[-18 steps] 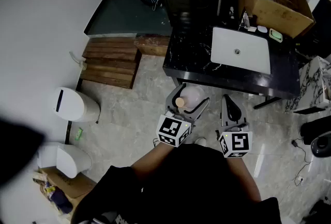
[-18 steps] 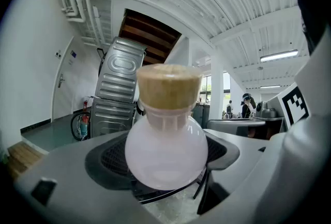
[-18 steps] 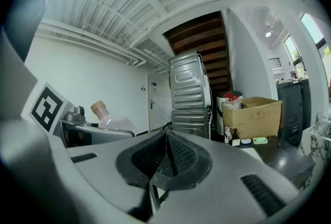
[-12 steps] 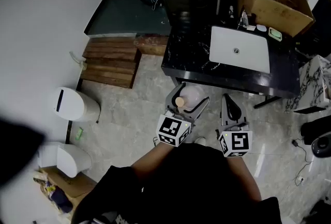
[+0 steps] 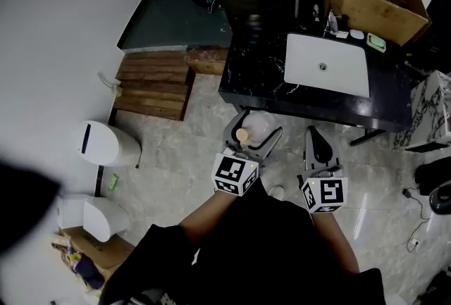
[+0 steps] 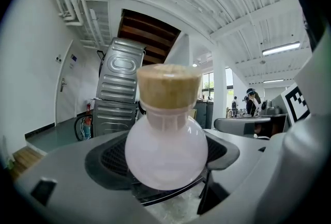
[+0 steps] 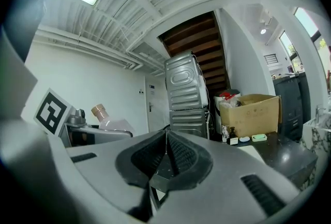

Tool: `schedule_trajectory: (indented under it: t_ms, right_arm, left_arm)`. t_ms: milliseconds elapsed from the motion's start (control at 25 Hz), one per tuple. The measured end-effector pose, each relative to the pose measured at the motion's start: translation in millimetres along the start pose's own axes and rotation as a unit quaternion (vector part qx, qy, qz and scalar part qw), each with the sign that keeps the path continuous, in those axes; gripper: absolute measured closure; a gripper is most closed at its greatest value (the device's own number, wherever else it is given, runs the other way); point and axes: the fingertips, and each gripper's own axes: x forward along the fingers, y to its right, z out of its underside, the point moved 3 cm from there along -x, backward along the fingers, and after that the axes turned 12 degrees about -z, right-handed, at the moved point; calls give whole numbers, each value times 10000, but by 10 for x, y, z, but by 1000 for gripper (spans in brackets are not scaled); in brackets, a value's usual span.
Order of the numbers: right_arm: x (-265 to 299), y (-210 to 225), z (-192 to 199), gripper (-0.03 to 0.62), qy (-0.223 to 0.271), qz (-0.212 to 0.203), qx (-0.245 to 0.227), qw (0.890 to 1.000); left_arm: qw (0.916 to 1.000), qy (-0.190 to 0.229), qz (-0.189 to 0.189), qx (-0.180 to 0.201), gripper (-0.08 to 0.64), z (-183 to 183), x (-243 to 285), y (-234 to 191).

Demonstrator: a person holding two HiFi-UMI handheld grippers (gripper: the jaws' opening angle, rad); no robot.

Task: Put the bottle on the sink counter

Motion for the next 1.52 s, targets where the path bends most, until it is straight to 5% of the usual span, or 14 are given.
schedule_trajectory:
  t_ms: [400,1000,1520]
  right_arm:
    - [416,358,70,553,-33,309,-32,9995]
    - [1880,1073,143,552,-670,378,93,9970]
    - [2791,1536,88,552,-765,826,-29,9936]
  left_arm:
    - [9997,-113,193,28,170,39,587,-227]
    - [9977,-540,419,27,170,123,2061,-1048]
    - [9940,-762,780,114,170,205,2942,-1664]
